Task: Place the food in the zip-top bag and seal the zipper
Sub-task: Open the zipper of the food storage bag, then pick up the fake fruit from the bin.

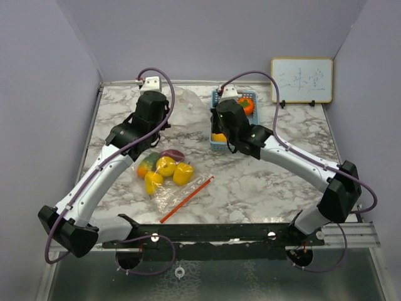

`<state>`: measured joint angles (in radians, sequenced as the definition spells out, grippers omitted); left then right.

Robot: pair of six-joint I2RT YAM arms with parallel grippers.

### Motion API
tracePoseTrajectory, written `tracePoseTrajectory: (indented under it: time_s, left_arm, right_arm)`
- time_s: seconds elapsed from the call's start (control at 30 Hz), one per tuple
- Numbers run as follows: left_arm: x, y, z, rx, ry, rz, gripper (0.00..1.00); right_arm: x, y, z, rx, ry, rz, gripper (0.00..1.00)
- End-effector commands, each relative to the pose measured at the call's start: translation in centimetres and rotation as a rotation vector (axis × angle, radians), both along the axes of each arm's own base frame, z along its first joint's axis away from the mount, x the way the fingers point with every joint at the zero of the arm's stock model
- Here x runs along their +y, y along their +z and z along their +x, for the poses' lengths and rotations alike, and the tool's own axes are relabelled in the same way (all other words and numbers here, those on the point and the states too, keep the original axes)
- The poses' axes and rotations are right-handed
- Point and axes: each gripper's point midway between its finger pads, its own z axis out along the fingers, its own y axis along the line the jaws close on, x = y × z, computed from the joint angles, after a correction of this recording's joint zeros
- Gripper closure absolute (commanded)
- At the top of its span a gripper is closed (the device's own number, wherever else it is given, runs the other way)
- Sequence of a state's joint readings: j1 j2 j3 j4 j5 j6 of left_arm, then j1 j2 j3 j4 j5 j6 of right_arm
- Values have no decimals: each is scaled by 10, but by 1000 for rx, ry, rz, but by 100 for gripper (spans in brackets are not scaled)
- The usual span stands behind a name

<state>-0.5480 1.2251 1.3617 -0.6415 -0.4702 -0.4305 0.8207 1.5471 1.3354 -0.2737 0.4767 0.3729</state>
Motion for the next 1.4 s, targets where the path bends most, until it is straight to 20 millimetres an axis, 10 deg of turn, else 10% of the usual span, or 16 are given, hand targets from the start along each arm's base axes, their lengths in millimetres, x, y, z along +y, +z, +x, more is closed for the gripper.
tracePoseTrajectory:
  time_s: [0.0, 0.17, 0.33, 0.7, 0.93, 1.37]
  left_arm:
    - [57, 19, -9, -38, 145, 196, 100]
    - [45, -20, -5, 28, 108, 182, 100]
    - [32, -48, 4, 71, 82, 164, 100]
    - [8, -77, 30, 104, 20, 171, 100]
    - [-8, -86, 38, 102, -27, 124, 100]
    - [-45, -116, 62, 129, -114, 22, 100]
  right_arm:
    - [-15, -34, 17, 79, -4, -99, 96]
    - [46, -19, 0, 65, 344, 7, 55]
    - [58, 4, -20, 46, 472, 65, 21]
    - [-1, 44, -21, -29, 278, 100, 11]
    - [-49, -41, 22, 271, 62, -43, 10]
    - [-36, -121, 46, 461, 71, -96, 9]
